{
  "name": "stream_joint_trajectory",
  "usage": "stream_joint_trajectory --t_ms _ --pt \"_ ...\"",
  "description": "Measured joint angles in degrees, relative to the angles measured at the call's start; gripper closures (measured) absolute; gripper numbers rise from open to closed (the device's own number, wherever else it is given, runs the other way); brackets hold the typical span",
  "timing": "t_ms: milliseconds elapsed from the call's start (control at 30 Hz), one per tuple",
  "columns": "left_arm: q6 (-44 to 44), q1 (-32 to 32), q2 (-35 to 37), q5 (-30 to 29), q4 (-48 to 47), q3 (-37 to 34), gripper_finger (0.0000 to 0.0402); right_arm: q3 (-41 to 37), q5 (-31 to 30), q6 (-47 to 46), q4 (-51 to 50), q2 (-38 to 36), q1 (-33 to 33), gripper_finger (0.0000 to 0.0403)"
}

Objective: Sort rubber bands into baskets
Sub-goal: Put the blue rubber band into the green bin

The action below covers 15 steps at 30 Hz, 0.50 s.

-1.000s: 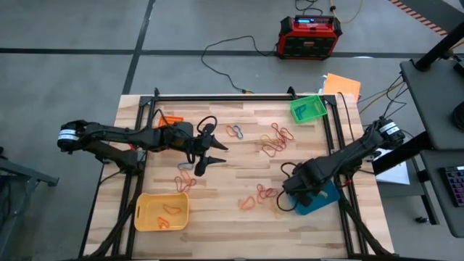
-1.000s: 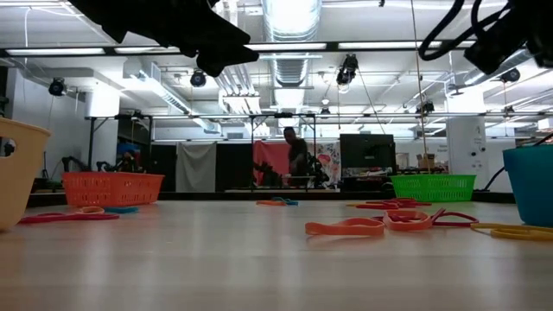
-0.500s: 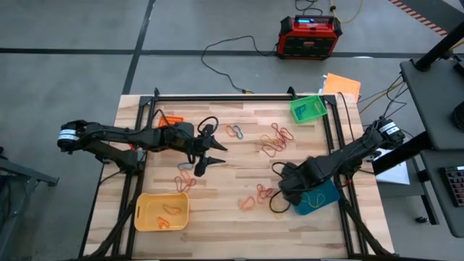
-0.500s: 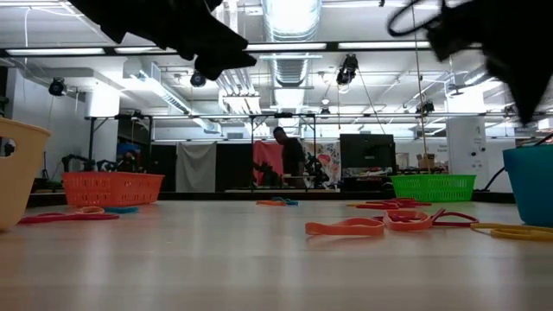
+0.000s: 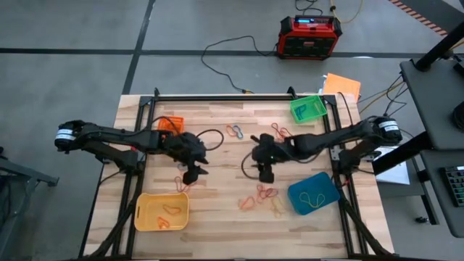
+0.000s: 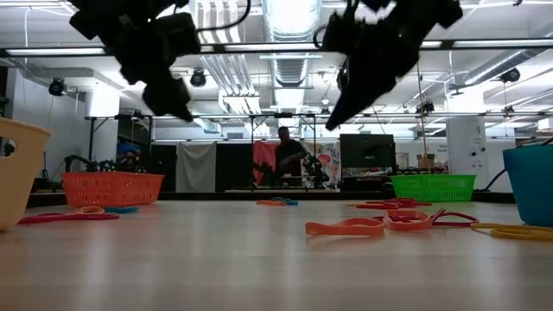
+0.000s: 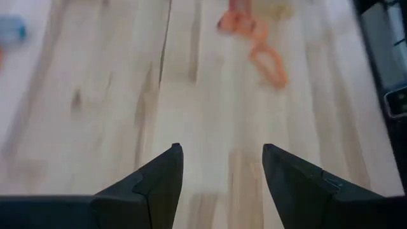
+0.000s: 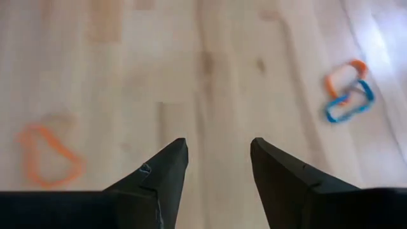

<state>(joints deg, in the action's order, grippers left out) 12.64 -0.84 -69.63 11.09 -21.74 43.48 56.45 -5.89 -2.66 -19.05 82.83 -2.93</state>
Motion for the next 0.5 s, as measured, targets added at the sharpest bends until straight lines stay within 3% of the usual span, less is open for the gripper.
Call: stream_joint_trajectory --t_ms 267,500 --pt "3.0 0.0 -0.3 -1.9 -9.8 0.0 0.0203 -4.3 0.3 2.6 4.6 0.0 5.3 0.0234" --pt "5.5 0.0 -2.1 -4.8 -11.7 0.0 0.0203 -6.1 1.0 4.8 8.5 -0.2 7.3 0.0224"
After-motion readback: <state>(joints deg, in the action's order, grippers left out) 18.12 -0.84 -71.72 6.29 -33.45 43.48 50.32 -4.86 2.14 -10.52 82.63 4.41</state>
